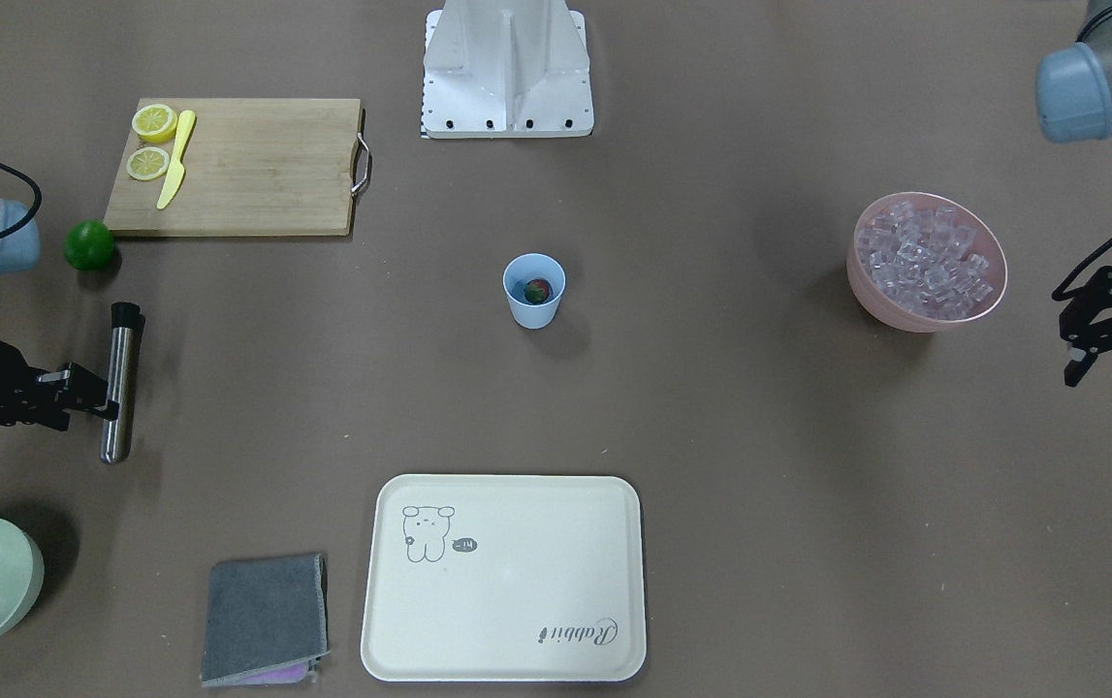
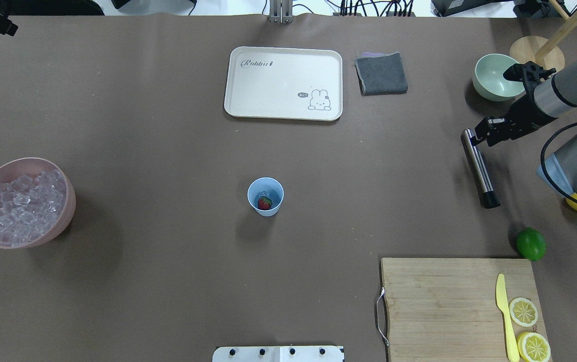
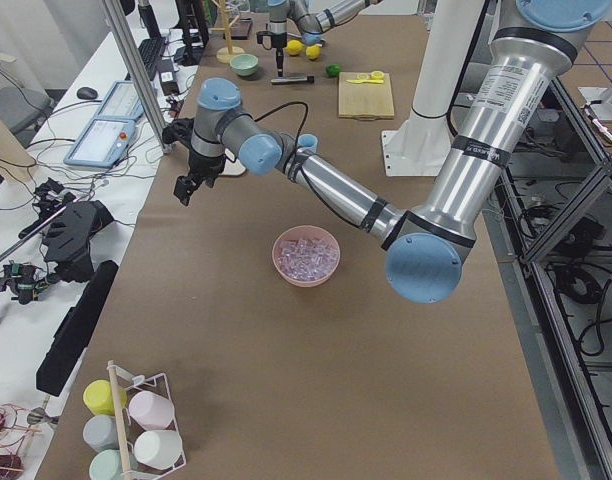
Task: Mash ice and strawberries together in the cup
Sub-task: 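Lay the pestle down on the table and open the right gripper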
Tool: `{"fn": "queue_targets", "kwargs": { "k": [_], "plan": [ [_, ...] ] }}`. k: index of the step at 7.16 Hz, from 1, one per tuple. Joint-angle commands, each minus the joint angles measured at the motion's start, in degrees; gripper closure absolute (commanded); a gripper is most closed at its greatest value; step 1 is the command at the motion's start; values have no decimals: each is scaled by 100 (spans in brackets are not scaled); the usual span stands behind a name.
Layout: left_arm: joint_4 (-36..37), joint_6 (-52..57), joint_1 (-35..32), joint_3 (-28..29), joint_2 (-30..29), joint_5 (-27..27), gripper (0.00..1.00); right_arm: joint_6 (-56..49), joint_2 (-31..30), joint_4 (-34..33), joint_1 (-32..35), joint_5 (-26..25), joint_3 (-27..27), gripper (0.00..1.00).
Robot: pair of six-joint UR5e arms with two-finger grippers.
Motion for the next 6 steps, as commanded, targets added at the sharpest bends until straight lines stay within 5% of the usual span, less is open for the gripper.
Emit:
{"fn": "queue_targets", "kwargs": {
  "k": [1, 6],
  "plan": [
    [9, 4, 2, -4, 6, -27, 3, -1, 4, -73, 187, 35, 28, 0],
    [236, -13, 72, 119, -20, -62, 3, -19, 21, -908, 1250, 588, 573, 0]
  ]
}}
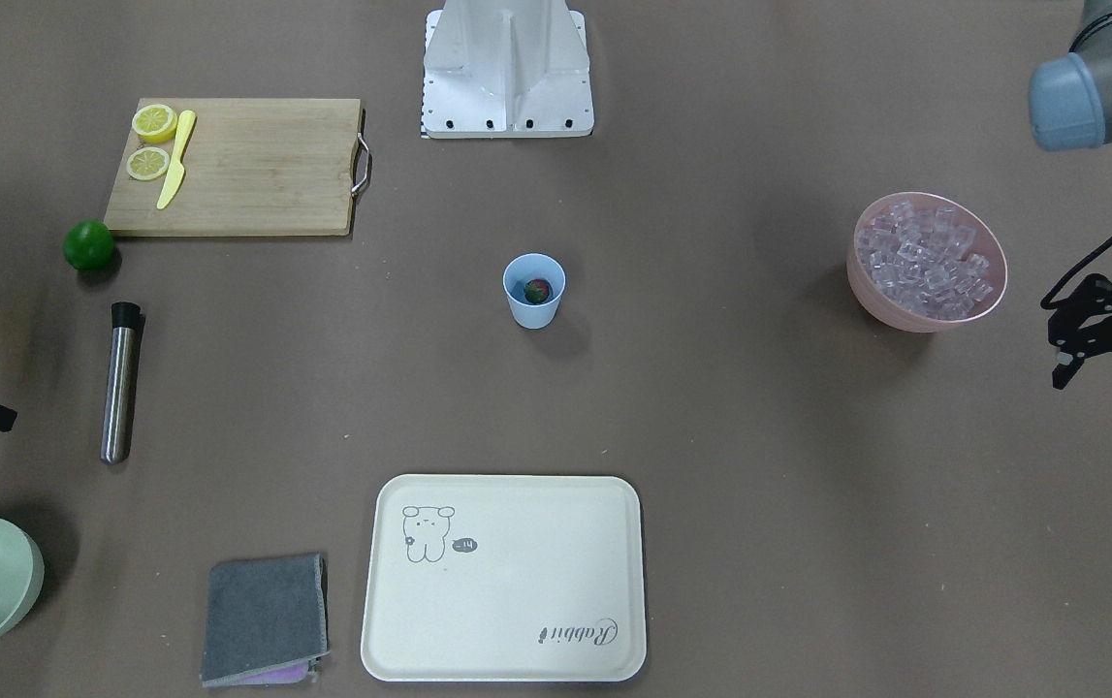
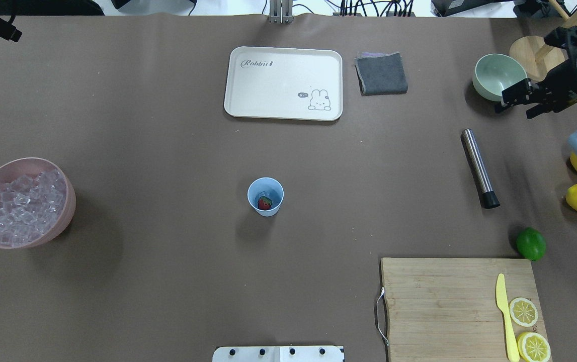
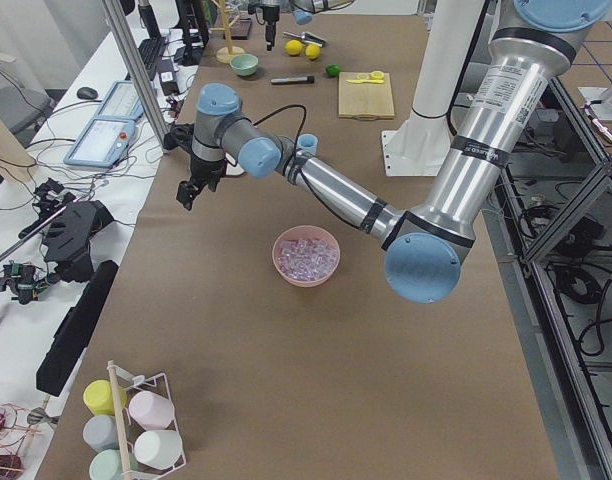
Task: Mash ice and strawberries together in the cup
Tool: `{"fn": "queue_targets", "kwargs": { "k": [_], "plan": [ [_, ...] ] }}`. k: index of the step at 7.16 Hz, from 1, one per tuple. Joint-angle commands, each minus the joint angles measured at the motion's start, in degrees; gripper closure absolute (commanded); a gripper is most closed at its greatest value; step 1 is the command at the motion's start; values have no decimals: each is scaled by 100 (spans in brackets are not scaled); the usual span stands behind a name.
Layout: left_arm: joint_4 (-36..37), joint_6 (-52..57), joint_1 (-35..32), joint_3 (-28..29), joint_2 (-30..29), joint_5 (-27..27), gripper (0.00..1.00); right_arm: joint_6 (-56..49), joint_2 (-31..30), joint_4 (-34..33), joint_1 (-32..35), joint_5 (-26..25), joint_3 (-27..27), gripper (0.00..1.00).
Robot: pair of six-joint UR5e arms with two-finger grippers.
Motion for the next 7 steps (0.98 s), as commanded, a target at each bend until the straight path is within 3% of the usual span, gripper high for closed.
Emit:
{"fn": "queue_targets", "kwargs": {
  "k": [1, 2, 4, 6, 7],
  "plan": [
    [369, -10, -14, 4, -72, -36, 3, -110, 22, -161, 328, 63, 80, 0],
    [555, -10, -92, -4, -81, -158, 3, -250, 22, -283, 451, 71, 106, 0],
    [976, -10, -504, -22, -90, -492, 3, -767, 13, -1210, 697, 45, 561, 0],
    [1425, -10, -751, 4, -152, -441, 3, -1146, -49, -2187, 734, -479, 1168, 0],
    [1444, -45, -848, 13, -91, -406, 3, -1504, -75, -2409, 742, -621, 1196, 0]
  ]
}}
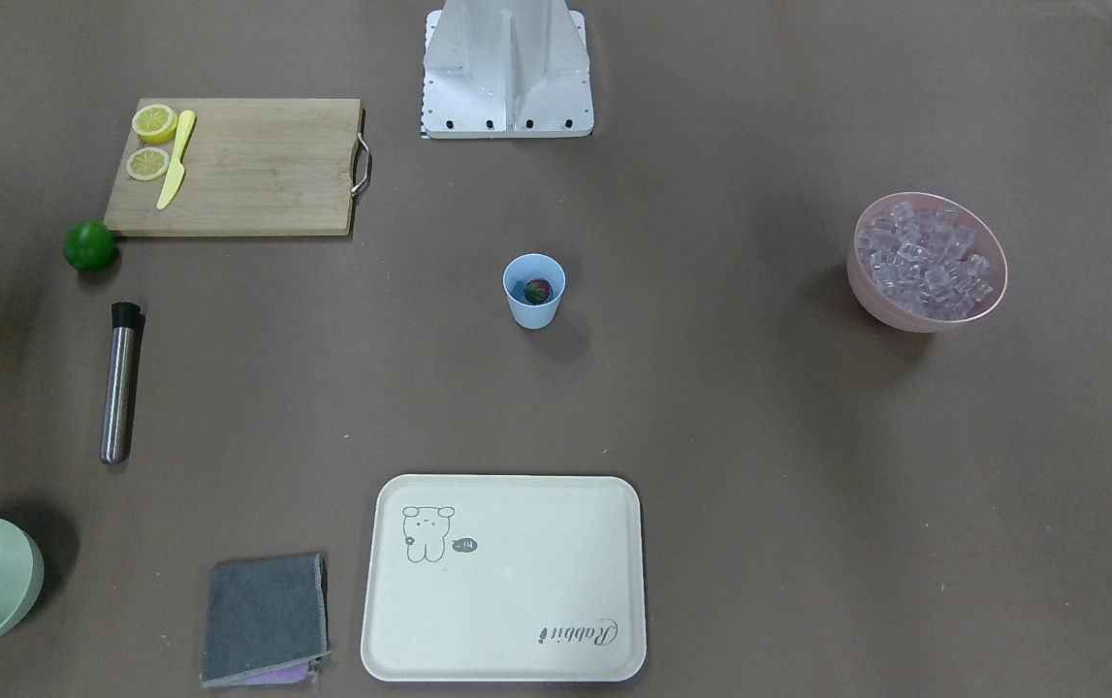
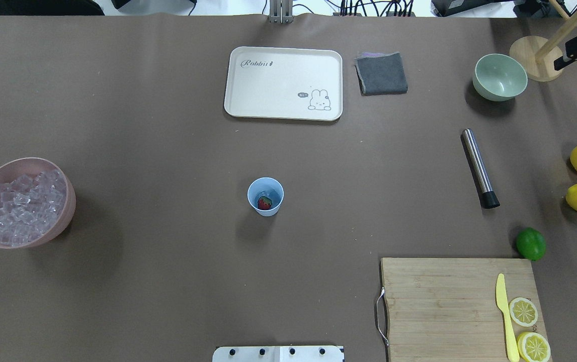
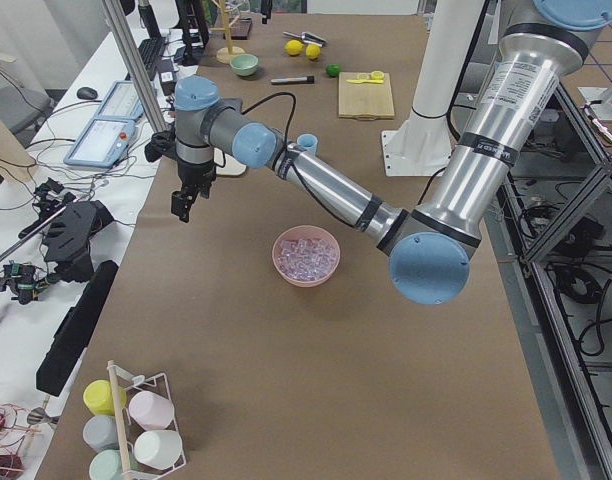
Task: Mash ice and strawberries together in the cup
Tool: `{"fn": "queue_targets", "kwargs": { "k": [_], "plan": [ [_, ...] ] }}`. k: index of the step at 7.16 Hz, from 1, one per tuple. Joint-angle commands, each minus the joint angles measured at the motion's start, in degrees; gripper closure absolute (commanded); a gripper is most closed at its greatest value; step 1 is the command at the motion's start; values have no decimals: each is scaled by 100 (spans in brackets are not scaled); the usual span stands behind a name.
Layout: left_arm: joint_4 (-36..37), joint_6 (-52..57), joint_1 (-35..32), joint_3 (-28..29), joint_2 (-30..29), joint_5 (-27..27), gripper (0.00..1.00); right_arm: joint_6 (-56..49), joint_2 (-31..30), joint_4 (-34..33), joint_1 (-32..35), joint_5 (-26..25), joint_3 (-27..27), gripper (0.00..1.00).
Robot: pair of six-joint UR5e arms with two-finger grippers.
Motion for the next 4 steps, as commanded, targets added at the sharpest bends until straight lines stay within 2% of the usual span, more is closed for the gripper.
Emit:
{"fn": "queue_targets", "kwargs": {
  "k": [1, 2, 4],
  "plan": [
    [121, -21, -334, 41, 65, 257, 3, -513, -99, -396, -1, -464, 168, 0],
    [147, -38, -345, 24, 144, 451, 3, -593, -212, -396, -18, -701, 290, 0],
    [165, -56, -363, 76, 180, 479, 3, -855, -319, -431, -106, -765, 397, 0]
  ]
}}
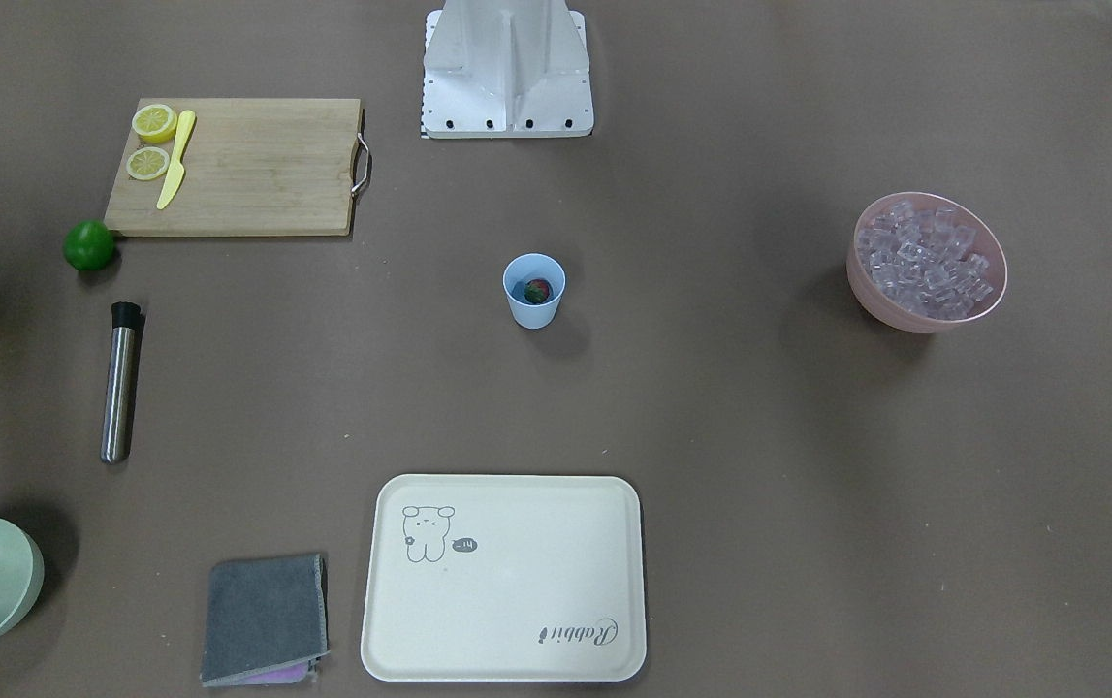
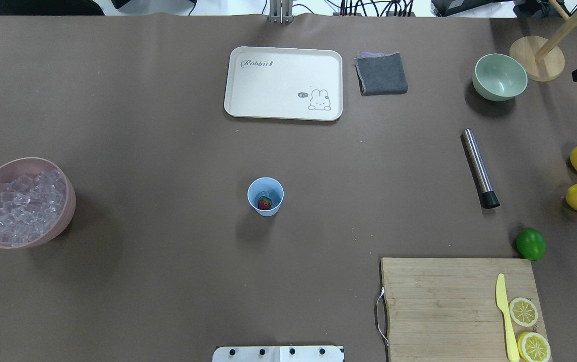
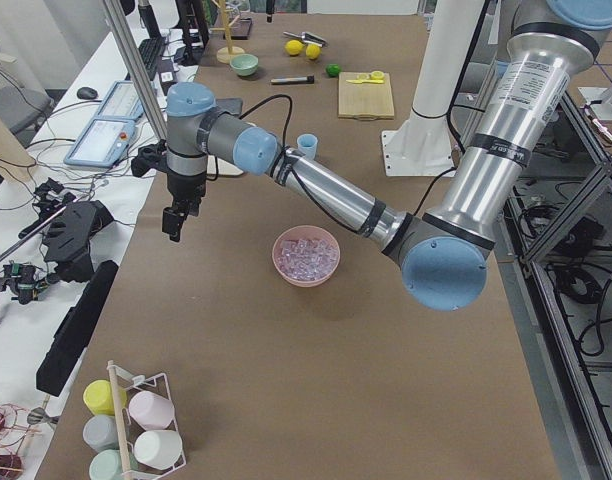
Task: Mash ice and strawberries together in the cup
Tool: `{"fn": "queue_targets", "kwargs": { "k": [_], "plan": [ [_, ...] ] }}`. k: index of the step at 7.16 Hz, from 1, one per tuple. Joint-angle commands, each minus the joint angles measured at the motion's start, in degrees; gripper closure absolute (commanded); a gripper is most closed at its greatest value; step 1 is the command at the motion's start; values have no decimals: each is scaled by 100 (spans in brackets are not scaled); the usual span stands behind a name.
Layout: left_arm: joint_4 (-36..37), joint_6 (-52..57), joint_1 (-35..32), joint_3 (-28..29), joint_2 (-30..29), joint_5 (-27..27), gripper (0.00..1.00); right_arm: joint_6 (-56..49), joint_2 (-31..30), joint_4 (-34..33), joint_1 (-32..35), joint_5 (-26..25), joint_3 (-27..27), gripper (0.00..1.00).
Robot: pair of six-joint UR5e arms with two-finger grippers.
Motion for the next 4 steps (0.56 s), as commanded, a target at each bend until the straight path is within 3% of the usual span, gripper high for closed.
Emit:
{"fn": "queue_targets", "kwargs": {
  "k": [1, 4],
  "plan": [
    [-3, -12, -28, 57, 169, 21, 3, -404, -46, -50, -8, -183, 47, 0],
    [-30, -381, -28, 145, 169, -22, 3, -1249, 130, -832, 90, -868, 82, 0]
  ]
}}
